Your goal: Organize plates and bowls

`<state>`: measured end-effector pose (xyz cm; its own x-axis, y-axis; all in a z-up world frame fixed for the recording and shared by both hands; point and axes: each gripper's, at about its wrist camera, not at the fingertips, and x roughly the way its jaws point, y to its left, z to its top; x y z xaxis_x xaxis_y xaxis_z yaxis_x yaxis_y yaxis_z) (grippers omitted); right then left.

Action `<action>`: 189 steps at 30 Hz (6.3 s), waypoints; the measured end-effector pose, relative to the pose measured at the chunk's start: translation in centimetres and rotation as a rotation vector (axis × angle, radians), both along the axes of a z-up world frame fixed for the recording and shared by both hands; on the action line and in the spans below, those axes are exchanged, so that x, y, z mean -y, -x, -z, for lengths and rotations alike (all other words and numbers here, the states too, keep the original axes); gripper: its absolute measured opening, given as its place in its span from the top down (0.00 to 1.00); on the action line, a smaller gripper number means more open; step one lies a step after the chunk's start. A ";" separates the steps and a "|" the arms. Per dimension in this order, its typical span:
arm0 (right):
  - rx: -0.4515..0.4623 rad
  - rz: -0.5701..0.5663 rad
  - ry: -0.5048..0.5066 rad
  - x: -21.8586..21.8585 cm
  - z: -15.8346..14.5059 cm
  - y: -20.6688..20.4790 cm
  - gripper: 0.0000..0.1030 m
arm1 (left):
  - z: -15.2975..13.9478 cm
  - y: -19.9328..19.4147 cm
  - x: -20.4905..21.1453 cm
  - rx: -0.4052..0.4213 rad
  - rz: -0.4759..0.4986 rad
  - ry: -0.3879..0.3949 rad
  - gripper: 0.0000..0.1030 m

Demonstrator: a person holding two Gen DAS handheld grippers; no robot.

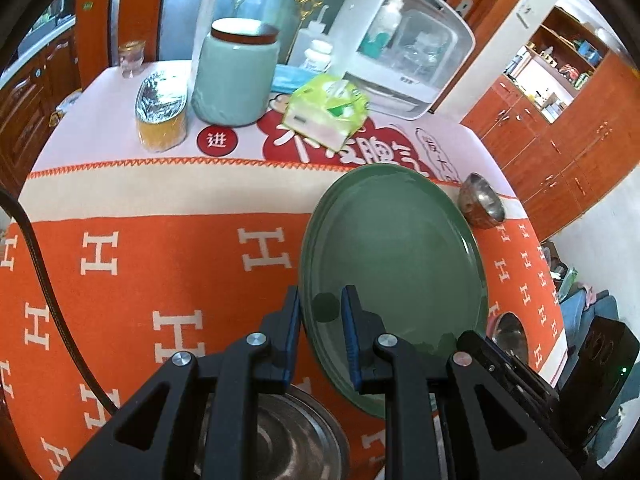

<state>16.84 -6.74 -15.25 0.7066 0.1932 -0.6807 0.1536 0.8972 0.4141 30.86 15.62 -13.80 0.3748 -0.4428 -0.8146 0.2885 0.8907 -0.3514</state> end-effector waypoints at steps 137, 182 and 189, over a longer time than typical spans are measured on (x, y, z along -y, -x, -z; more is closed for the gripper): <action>-0.059 -0.268 0.252 2.8 -2.6 23.8 0.50 | -2.2 32.5 2.4 -0.046 -0.272 -0.241 0.47; -0.002 -0.190 0.178 -11.7 -1.8 8.7 0.42 | -2.0 15.8 -11.1 0.004 -0.109 -0.227 0.23; -0.085 -0.189 0.151 -13.2 0.5 6.3 0.42 | 1.1 12.6 -12.8 -0.098 -0.070 -0.181 0.23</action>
